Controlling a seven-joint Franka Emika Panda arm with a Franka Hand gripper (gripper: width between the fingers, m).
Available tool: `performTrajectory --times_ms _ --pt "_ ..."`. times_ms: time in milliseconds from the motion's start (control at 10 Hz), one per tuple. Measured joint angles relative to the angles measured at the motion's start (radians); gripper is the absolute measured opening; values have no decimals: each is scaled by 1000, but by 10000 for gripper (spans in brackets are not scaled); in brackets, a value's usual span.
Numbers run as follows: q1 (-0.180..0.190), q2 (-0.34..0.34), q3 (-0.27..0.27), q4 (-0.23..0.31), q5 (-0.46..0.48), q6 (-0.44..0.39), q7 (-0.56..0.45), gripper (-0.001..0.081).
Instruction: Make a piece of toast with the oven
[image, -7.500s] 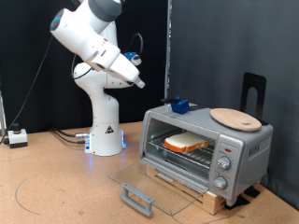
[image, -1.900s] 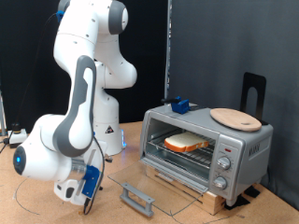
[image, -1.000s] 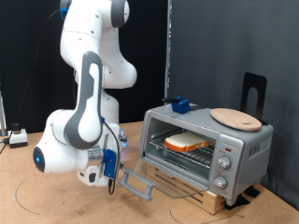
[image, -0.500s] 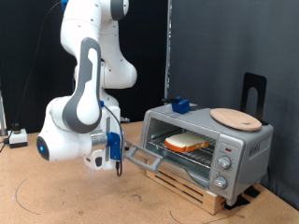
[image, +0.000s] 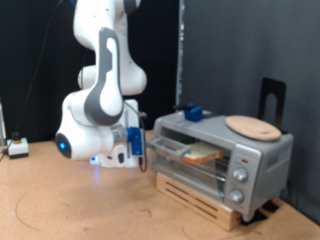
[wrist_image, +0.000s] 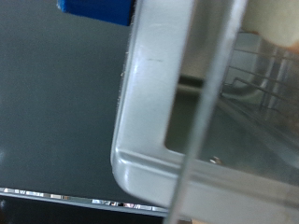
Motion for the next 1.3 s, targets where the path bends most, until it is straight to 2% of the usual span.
performTrajectory --times_ms 300,500,800,1000,1200,1300 --pt "27 -103 40 -92 32 33 43 809" --pt "36 -172 57 -139 53 38 110 809" --pt "1 -191 25 -117 50 93 193 809" --pt "-26 -170 -3 -84 29 137 217 809" --pt "-45 -118 -22 -31 -12 138 237 809" --pt "-45 -118 -21 -33 -10 137 233 809"
